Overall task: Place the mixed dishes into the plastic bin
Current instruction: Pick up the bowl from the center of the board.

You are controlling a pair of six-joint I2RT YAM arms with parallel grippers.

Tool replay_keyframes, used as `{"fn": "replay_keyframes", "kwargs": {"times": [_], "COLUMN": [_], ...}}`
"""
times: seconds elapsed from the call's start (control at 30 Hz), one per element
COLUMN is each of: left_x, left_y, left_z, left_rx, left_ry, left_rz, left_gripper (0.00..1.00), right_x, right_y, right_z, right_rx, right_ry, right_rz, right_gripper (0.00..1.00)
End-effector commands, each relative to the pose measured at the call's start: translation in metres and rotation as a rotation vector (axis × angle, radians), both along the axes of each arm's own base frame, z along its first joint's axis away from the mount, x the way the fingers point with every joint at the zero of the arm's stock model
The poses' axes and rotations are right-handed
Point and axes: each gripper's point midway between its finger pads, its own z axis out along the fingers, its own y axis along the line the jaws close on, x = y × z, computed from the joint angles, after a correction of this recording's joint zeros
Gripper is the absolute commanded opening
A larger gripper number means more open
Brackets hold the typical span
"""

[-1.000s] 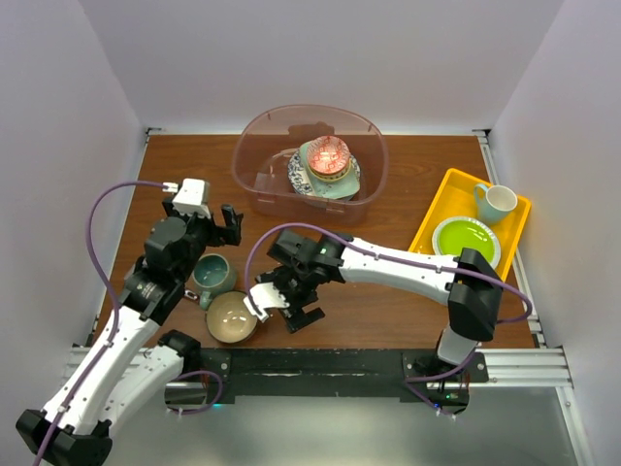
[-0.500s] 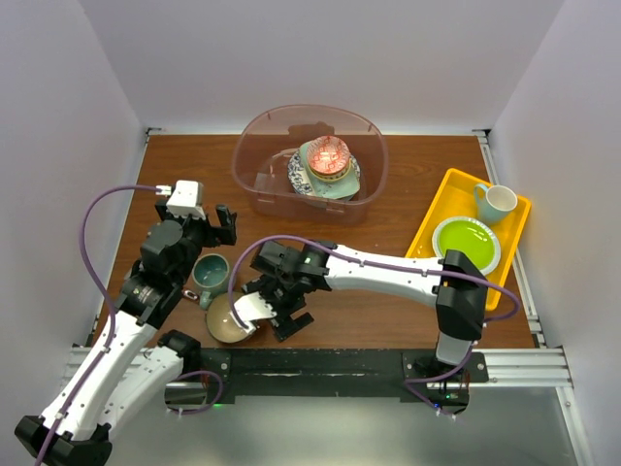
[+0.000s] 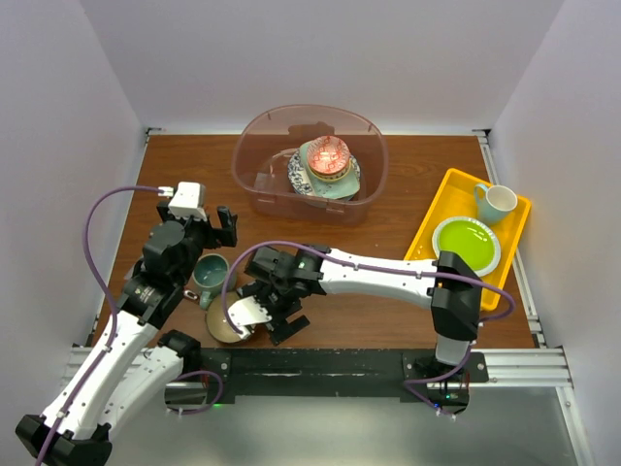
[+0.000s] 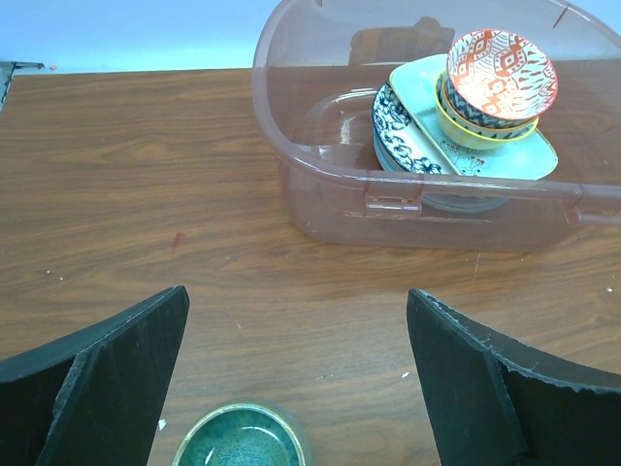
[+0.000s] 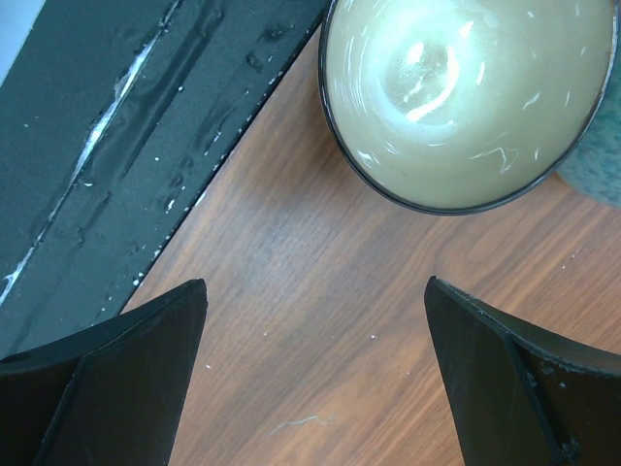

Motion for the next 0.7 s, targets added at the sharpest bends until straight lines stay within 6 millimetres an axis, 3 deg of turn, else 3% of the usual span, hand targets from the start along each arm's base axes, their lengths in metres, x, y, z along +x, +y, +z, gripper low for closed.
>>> {"fn": "replay_keyframes", "kwargs": {"times": [0.0, 0.67], "left_x": [0.003, 0.004], "left_y": [0.003, 0.003], "left_z": [0.009, 0.007], "left_rx": [0.004, 0.009], "left_ry": [-0.042, -0.036], "left_rz": [0.011, 0.011], "left_gripper": [1.00, 1.00], "right_x": [0.003, 0.003], "right_y": [0.013, 0.031], "right_z": [0.012, 0.012], "right_rx": [0.034, 0.032], "right_ry": [-0.030, -0.067], "right_rz": [-0.015, 0.004], "right_gripper": [0.98, 0.98]}}
